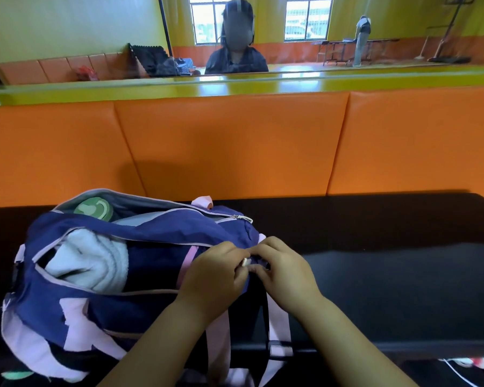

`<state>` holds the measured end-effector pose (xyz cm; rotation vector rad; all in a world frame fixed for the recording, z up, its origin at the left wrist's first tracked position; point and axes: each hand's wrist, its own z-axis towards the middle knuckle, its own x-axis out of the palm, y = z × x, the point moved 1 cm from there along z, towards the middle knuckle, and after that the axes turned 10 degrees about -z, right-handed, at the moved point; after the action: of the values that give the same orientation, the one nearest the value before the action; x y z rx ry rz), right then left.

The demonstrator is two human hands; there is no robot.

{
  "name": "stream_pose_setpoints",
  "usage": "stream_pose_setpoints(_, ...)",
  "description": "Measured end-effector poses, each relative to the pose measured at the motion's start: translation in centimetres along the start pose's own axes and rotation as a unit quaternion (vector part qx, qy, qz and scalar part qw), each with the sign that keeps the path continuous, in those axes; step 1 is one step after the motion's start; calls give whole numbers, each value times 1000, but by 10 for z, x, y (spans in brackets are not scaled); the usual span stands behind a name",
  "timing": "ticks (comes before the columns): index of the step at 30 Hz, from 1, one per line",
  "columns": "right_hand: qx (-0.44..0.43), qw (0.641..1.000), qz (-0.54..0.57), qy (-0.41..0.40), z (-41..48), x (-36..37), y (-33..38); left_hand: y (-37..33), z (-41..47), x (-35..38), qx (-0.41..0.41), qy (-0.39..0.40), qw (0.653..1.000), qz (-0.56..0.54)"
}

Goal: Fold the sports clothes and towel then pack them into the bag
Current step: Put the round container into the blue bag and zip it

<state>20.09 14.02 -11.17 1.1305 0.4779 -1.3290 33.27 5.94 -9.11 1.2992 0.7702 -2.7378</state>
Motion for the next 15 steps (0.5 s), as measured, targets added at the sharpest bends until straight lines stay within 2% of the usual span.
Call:
stream_pose_setpoints(7, 10, 996, -40, -75, -12, 10, 0, 5, -22, -20, -91, -30, 995, -37)
stream_pose_setpoints(15, 80, 995, -44, -45, -31, 13, -2, 22, -50, -54, -174, -77, 980, -51)
